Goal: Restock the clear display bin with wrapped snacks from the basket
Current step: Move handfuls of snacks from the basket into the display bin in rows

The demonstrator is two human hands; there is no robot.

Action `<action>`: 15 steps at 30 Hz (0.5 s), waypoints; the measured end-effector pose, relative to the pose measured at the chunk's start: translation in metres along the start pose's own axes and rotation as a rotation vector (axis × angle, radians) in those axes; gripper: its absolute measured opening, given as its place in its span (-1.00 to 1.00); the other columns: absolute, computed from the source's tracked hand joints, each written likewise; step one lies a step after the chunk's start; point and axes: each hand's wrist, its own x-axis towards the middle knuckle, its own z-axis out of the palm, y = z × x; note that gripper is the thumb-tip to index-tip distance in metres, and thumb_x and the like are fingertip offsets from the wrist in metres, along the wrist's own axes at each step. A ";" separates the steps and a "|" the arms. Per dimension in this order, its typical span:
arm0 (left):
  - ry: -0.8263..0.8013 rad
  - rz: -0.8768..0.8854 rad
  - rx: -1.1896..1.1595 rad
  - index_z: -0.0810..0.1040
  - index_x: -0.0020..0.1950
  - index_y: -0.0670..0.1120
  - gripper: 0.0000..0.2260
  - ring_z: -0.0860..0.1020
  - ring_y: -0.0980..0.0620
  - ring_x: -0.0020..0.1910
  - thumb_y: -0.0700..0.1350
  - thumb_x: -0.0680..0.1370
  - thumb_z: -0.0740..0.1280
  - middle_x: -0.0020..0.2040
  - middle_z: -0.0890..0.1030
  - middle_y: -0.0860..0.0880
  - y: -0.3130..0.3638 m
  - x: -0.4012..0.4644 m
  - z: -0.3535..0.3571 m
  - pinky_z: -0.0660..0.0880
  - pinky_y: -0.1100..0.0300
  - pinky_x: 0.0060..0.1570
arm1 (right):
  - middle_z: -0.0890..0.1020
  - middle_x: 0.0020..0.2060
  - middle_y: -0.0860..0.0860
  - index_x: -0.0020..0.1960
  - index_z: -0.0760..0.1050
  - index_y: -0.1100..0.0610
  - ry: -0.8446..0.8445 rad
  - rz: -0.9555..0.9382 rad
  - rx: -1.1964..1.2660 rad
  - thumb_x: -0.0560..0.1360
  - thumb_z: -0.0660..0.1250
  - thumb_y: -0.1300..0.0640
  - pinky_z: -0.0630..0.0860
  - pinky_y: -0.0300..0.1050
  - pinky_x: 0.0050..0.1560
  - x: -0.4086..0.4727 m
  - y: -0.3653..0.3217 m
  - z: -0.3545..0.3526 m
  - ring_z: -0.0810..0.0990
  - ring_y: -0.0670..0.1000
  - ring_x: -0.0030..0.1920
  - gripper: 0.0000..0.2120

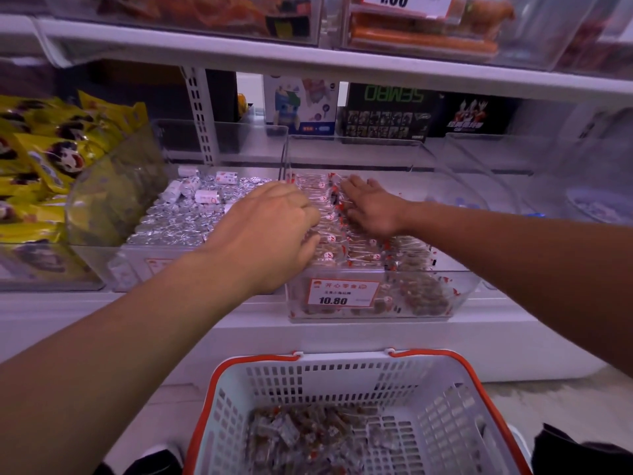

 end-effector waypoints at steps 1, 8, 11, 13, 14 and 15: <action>0.003 -0.001 -0.006 0.59 0.16 0.02 -0.71 0.49 0.03 0.16 0.10 0.59 0.18 0.11 0.60 0.05 0.000 0.000 0.000 0.35 0.07 0.32 | -0.12 0.60 0.09 0.60 -0.22 0.03 -0.031 -0.022 -0.007 0.64 0.19 -0.01 -0.06 0.19 0.56 0.000 0.002 -0.005 -0.14 0.18 0.58 -0.27; 0.023 0.014 -0.010 0.60 0.12 0.02 -0.73 0.50 0.03 0.11 0.10 0.59 0.19 0.05 0.61 0.06 -0.001 -0.001 0.000 0.37 0.08 0.27 | 0.12 0.58 0.11 0.61 -0.01 0.09 -0.008 -0.063 0.022 0.56 0.31 0.21 0.10 -0.06 0.53 -0.003 0.012 -0.020 0.16 0.13 0.54 -0.26; 0.029 0.020 -0.021 0.60 0.10 0.01 -0.75 0.51 0.02 0.10 0.09 0.58 0.21 0.04 0.62 0.04 0.000 0.000 -0.002 0.37 0.07 0.26 | 0.15 0.57 0.12 0.60 0.01 0.09 -0.025 -0.067 0.022 0.57 0.30 0.16 0.13 0.00 0.52 -0.002 0.009 -0.022 0.20 0.16 0.52 -0.30; 0.032 0.016 -0.020 0.59 0.12 0.00 -0.75 0.51 0.01 0.13 0.07 0.57 0.23 0.06 0.62 0.04 0.002 0.000 -0.003 0.36 0.07 0.28 | 0.10 0.58 0.12 0.60 0.01 0.09 -0.037 -0.053 -0.014 0.60 0.27 0.14 0.10 0.05 0.53 -0.002 0.007 -0.026 0.14 0.19 0.53 -0.32; 0.033 0.015 -0.024 0.58 0.14 0.00 -0.75 0.51 0.00 0.14 0.07 0.57 0.23 0.08 0.62 0.04 0.002 0.001 -0.003 0.36 0.06 0.29 | 0.05 0.59 0.11 0.60 -0.02 0.08 -0.040 -0.034 -0.034 0.61 0.26 0.12 0.05 0.07 0.55 -0.003 0.005 -0.028 0.07 0.19 0.56 -0.32; 0.036 0.016 -0.032 0.58 0.14 0.00 -0.75 0.52 0.00 0.15 0.06 0.57 0.23 0.09 0.62 0.04 0.004 0.001 -0.005 0.36 0.07 0.30 | 0.02 0.59 0.10 0.61 -0.03 0.07 -0.029 -0.020 -0.045 0.61 0.26 0.11 0.02 0.07 0.55 -0.006 0.003 -0.031 0.02 0.19 0.57 -0.32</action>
